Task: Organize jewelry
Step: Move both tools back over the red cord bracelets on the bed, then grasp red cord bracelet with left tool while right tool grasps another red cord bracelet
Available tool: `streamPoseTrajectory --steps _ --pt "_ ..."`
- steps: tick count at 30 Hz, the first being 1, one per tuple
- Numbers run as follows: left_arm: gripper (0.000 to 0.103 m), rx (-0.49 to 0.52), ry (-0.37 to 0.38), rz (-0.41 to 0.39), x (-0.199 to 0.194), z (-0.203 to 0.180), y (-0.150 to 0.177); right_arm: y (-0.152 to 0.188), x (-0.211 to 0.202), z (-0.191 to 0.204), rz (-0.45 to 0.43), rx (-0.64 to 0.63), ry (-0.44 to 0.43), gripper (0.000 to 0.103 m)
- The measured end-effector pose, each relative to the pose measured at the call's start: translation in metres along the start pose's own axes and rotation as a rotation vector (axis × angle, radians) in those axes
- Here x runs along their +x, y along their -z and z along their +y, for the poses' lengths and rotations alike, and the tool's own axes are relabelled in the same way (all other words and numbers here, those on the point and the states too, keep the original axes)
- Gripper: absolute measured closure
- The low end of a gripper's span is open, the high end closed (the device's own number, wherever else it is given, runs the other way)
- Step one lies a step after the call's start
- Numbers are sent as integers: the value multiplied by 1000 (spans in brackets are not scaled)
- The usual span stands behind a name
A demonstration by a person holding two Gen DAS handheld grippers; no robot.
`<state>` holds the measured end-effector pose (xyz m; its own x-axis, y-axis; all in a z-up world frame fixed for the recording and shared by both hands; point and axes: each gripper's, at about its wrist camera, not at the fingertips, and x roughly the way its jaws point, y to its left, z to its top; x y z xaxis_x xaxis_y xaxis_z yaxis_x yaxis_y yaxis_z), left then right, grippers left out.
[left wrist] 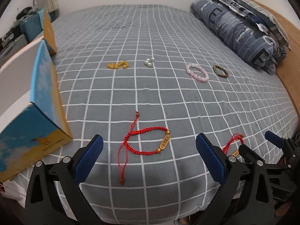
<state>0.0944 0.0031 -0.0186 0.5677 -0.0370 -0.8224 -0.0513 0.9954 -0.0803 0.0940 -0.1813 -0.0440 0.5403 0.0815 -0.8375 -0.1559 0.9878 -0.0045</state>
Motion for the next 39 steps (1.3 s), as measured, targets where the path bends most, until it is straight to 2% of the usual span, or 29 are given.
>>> streamPoseTrajectory --steps 10,23,24,26,34,39 --pt "6 -13 23 41 25 5 6 13 23 1 35 -2 -28 8" --pt "8 -8 -53 79 47 5 11 15 40 7 50 -16 -36 8" --pt "9 -11 -55 86 49 6 12 15 41 8 51 -20 -34 9" --pt "22 -14 -47 116 54 6 13 15 42 9 56 -24 -37 13" --pt "44 13 -50 129 54 7 18 16 45 10 51 -34 -30 32" --pt "56 28 -52 131 54 8 18 16 45 10 40 -38 -30 50"
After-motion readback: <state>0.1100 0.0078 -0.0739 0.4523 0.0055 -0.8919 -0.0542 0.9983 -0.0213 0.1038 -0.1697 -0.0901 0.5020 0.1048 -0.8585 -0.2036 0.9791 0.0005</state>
